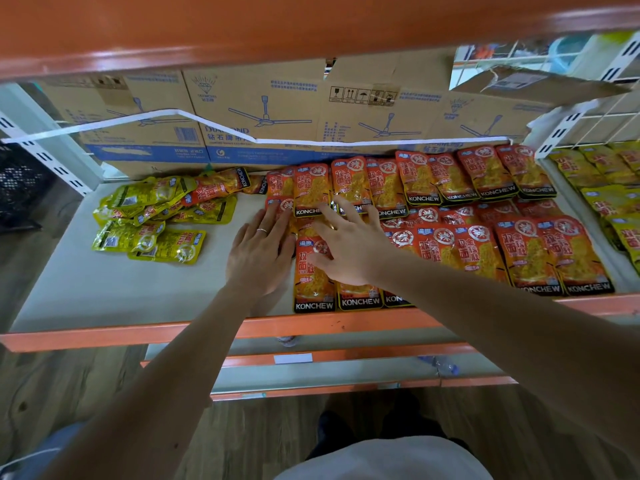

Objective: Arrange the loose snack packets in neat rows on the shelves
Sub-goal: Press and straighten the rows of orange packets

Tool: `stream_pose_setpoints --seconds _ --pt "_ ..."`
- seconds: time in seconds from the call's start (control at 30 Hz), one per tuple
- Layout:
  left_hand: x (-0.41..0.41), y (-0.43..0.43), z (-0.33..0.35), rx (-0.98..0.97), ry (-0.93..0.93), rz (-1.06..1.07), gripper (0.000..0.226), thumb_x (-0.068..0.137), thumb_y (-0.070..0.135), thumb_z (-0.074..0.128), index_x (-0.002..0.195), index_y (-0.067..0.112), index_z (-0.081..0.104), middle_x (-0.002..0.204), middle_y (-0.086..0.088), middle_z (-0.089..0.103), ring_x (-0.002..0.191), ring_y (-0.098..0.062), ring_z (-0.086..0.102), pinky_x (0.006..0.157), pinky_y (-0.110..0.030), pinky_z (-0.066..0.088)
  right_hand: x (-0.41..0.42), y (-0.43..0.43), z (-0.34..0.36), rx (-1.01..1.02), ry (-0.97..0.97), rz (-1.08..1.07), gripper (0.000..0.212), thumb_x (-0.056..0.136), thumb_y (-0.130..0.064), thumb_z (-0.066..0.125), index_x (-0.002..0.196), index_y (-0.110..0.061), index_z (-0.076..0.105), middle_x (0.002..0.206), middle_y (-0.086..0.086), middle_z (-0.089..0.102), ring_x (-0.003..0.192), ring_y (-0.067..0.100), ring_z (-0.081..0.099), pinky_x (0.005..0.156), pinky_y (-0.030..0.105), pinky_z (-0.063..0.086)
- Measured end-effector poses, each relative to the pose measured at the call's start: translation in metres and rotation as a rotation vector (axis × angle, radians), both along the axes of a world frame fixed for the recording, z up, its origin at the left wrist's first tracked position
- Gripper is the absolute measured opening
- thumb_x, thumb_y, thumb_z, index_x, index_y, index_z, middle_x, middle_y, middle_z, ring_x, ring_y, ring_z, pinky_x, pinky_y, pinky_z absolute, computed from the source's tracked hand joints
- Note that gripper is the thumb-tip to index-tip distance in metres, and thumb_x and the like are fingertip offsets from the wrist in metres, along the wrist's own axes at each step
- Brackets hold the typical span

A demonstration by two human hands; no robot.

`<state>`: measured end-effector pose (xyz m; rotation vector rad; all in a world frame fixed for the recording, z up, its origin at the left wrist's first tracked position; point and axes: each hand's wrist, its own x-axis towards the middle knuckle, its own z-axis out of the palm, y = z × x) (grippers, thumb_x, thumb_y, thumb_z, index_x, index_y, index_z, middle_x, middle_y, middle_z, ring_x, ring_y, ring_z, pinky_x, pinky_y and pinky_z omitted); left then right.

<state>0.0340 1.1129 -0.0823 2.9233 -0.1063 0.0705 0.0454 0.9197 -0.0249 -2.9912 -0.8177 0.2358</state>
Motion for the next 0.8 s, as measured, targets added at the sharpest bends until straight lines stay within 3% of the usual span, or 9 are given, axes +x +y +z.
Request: stream_pose_setpoints --seconds 0.17,0.4,0.63,0.8 --pt "0.0 0.0 0.0 0.002 -0.002 -0.002 0.063 0.1 0.052 0.017 0.159 0.03 0.02 0.167 0.006 0.011 0.154 -0.019 0.013 0.123 -0.041 0.013 0.003 0.003 0.002 -0.013 0.029 -0.026 0.066 0.099 -0.06 0.031 0.15 -0.019 0.036 0.166 0.0 0.006 0.152 0.027 -0.009 0.117 0.066 0.001" --pt "-0.003 0.0 0.006 -0.122 -0.04 0.032 0.069 0.098 0.053 0.01 0.159 0.023 0.023 0.167 0.005 0.014 0.154 -0.018 0.013 0.125 -0.041 0.014 -0.008 -0.011 0.009 0.013 0.007 -0.008 0.061 0.099 -0.061 0.03 0.151 -0.028 0.032 0.167 0.0 -0.001 0.152 0.029 -0.011 0.115 0.065 0.003" --pt "-0.034 -0.001 0.023 -0.205 -0.112 0.025 0.065 0.099 0.055 0.007 0.16 0.033 0.011 0.167 0.01 0.01 0.154 -0.015 0.009 0.124 -0.047 0.015 -0.017 -0.034 0.03 0.041 -0.035 -0.069 0.074 0.096 -0.066 0.028 0.158 -0.032 0.005 0.167 -0.002 -0.008 0.152 0.026 -0.015 0.117 0.061 0.0" --pt "-0.04 -0.006 0.033 -0.2 -0.153 0.002 0.064 0.1 0.056 0.011 0.159 0.031 0.018 0.166 0.007 0.014 0.154 -0.017 0.012 0.122 -0.052 0.018 -0.02 -0.032 0.041 0.07 -0.033 -0.079 0.074 0.096 -0.065 0.031 0.157 -0.032 0.006 0.167 -0.002 -0.006 0.152 0.026 -0.014 0.116 0.062 0.002"
